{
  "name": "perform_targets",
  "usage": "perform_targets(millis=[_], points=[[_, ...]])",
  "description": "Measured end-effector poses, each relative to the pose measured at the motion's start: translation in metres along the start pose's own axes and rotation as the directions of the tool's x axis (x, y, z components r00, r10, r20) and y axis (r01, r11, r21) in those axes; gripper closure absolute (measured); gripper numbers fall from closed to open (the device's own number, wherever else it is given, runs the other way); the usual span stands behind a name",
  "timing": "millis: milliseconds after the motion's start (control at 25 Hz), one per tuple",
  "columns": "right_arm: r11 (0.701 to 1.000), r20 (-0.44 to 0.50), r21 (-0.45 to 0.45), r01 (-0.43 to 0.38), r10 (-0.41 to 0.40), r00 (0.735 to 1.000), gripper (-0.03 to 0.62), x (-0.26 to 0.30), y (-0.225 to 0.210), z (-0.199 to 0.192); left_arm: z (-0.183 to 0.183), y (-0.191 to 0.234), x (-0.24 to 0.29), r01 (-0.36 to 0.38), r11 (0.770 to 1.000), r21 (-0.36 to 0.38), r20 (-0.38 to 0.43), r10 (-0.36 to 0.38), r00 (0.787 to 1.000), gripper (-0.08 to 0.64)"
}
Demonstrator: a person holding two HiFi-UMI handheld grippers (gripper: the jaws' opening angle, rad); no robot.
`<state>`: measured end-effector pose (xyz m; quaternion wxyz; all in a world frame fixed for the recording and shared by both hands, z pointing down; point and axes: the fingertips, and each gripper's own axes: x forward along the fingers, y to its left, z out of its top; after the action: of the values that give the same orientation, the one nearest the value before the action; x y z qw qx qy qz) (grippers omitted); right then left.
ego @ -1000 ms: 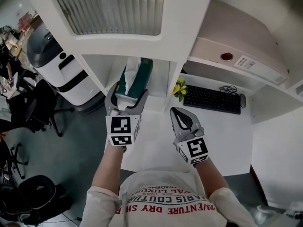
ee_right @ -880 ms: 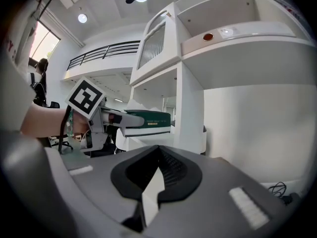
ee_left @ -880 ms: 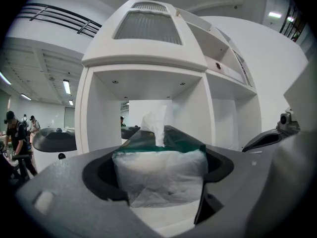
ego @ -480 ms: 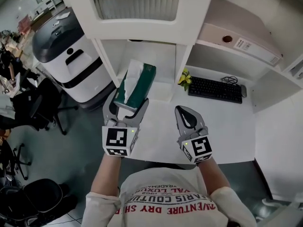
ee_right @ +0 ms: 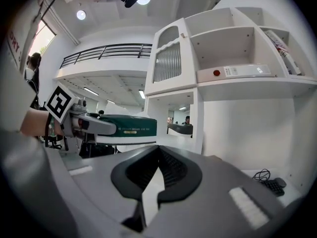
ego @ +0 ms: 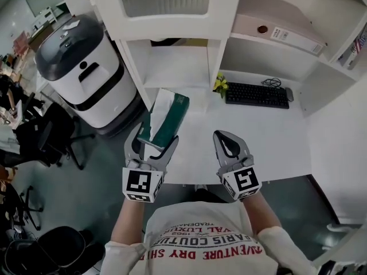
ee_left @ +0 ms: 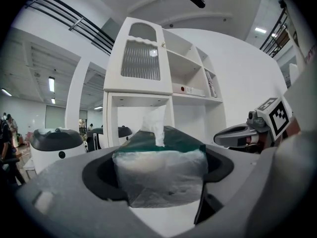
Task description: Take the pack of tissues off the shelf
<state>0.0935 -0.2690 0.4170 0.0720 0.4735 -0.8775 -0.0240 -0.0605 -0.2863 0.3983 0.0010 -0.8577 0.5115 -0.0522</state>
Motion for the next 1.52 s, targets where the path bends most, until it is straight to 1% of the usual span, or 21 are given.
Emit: perform_targets(millis=[200, 360, 520, 640, 880, 1120, 1520], points=[[1.000, 0.005, -0.001, 0.023, -0.023, 1.000, 0.591, -0.016, 0.011, 0.000, -0.016, -0.008, -0.018, 0.038, 0.999, -0.023, -0.009, -0.038, 0.999, 0.130], [1.000, 0.014, 0.003, 0.020, -0.020, 1.000, 0.591, -0.023, 0.018, 0.003, -0.022, -0.009, -0.026, 0.052, 0.998, -0.037, -0.010, -0.053, 0.999, 0.130], [1.000, 0.004, -0.025, 0.018, -0.018, 1.000, 0.591, -0.026, 0.023, 0.004, -0.020, -0.009, -0.030, 0.054, 0.997, -0.046, 0.007, -0.054, 0.999, 0.130], [0.999, 0.014, -0.040, 0.016, -0.016, 1.000, 0.591, -0.026, 0.024, 0.009, -0.019, -0.010, -0.031, 0.056, 0.997, -0.044, 0.009, -0.056, 0.998, 0.130], [0.999, 0.046, -0.029, 0.029, -0.028, 0.999, 0.592, -0.025, 0.022, 0.019, -0.016, -0.010, -0.029, 0.057, 0.997, -0.044, 0.011, -0.056, 0.998, 0.130], [0.999, 0.002, -0.024, 0.025, -0.025, 1.000, 0.591, -0.020, 0.023, 0.009, -0.015, -0.010, -0.026, 0.068, 0.997, -0.035, 0.025, -0.067, 0.997, 0.130], [0.999, 0.023, -0.043, 0.010, -0.009, 1.000, 0.591, -0.017, 0.025, 0.019, -0.014, -0.014, -0.021, 0.072, 0.997, -0.036, 0.016, -0.072, 0.997, 0.129]])
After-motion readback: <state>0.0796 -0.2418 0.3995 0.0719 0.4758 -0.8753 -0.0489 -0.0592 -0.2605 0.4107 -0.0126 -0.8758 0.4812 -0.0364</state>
